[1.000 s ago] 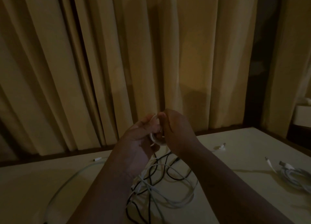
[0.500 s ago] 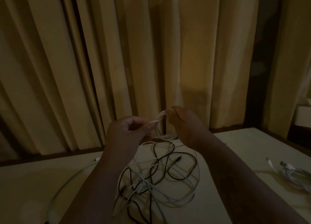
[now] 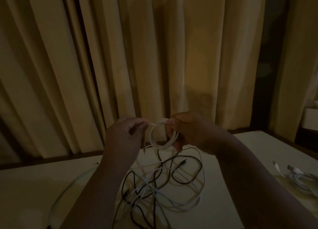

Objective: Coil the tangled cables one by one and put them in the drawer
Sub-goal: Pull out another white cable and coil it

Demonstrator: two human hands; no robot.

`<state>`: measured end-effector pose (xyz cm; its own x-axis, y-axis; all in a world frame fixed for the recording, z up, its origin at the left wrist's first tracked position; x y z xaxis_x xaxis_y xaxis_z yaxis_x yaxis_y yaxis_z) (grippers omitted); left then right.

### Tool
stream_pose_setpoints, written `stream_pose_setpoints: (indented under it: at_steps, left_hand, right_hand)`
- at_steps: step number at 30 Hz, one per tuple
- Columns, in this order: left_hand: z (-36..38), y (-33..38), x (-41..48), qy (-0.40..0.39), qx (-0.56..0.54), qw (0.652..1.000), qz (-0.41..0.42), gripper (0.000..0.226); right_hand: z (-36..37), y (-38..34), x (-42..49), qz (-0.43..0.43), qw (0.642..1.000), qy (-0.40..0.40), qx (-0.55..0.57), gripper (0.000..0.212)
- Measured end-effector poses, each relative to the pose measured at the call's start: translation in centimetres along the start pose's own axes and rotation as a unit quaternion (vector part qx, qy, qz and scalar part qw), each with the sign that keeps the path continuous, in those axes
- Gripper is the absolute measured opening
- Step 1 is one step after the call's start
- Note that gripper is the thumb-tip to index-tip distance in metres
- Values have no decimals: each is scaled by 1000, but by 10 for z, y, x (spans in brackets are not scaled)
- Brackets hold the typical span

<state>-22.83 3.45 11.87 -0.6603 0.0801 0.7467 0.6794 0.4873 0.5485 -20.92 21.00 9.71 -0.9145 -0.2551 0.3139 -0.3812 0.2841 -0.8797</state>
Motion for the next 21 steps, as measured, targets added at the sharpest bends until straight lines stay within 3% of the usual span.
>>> stream_pose_setpoints:
  at_steps: [3,5,9,12,16,21]
  left_hand:
    - [7,-3,-4,9,-82,994,-65,19]
    - [16,-14,-9,9,-178,972,-151,21]
    - [45,-37,-23,-30,-410,838,-358,15]
    - [51,-39,-25,-44,-456,804,-379,20]
    - [57,-26,-28,-79,-492,790,-358,43]
    - [62,-18,-27,-97,-506,797,-315,28]
  right_hand:
    - [3,-2,3,-12,999,16,45,38]
    - [1,-2,4,-18,997,37,60,38]
    - [1,-4,6,-32,996,66,49,38]
    - [2,-5,7,-36,995,90,23,38]
    - [-3,-8,7,-42,989,141,-32,38]
    - [-4,-11,6,-40,981,172,-75,34]
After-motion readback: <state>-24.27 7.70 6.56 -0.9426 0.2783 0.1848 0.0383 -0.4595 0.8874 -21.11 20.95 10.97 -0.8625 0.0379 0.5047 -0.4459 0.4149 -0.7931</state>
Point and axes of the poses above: each hand's wrist, its own x-axis towards the middle knuckle, its own z-axis out of the palm, y = z × x, the point moved 9 cm from there along x, towards the middle knuckle, and after that the axes turned 1 degree about -z, right-handed, at the moved point
